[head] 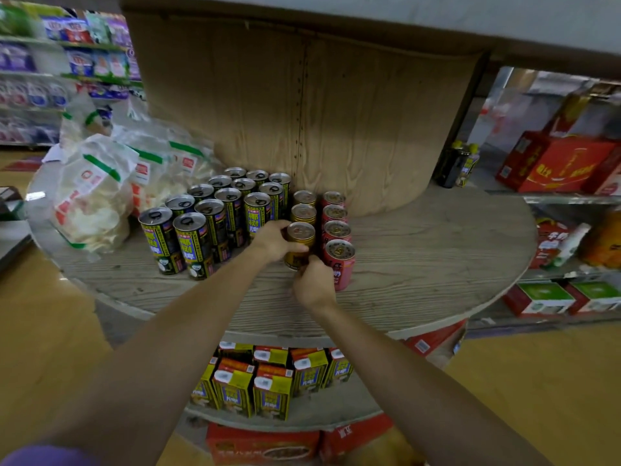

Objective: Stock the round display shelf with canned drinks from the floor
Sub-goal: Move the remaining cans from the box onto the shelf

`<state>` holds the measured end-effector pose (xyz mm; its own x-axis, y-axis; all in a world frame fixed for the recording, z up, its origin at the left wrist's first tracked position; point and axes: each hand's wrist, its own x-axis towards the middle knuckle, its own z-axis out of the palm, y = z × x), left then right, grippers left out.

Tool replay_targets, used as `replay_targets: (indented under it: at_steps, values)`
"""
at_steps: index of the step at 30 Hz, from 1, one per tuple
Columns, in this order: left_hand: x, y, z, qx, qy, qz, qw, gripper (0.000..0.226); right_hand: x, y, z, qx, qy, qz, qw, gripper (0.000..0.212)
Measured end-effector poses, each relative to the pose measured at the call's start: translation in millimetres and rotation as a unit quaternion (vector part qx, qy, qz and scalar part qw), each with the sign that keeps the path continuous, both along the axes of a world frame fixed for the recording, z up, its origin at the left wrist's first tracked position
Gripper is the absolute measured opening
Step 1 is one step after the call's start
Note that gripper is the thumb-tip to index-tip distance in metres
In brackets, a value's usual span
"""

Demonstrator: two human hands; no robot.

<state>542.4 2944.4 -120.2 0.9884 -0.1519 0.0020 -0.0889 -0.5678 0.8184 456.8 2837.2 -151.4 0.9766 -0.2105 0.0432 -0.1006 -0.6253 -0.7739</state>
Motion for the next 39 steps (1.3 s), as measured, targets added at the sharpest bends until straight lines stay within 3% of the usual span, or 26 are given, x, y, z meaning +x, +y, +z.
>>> replay_targets:
  at_steps: [3,9,11,14,18,30,39]
  values:
    - [-0.8,-8.0,3.2,0.051,-0.017,0.042,0.998,0.062,0.0,2.4,-4.0,-0.013,0.01,0.017,1.0,0.032]
    - [-1.6,-7.6,0.1,0.04,0.006,0.072,0.997,0.08,-10.2,-0.3,0.6,-0.054,-0.003,0.045,0.998,0.039]
    - [-7.3,-6.6,-0.4,0.04,-0.002,0.09,0.995,0.068,-16.3,-2.0,2.0,-0.063,-0.014,0.053,0.996,0.032]
    - [-20.0,-1.1,-2.2,0.043,-0.002,0.099,0.994,0.026,-27.2,-6.9,4.1,-0.069,-0.026,0.077,0.994,0.029]
    - [-44.7,4.4,-3.1,0.029,0.006,0.106,0.994,0.006,-42.8,-21.1,3.1,-0.082,-0.056,0.105,0.989,0.02]
    - [-171.5,-43.5,-6.5,-0.069,0.137,0.075,0.985,0.01,-97.9,-122.1,-5.7,-0.015,-0.061,0.159,0.985,0.009]
    - [-239.9,-135.2,-85.2,-0.011,0.203,0.109,0.973,0.011,-148.2,-224.7,-61.2,0.01,0.001,0.15,0.989,0.009]
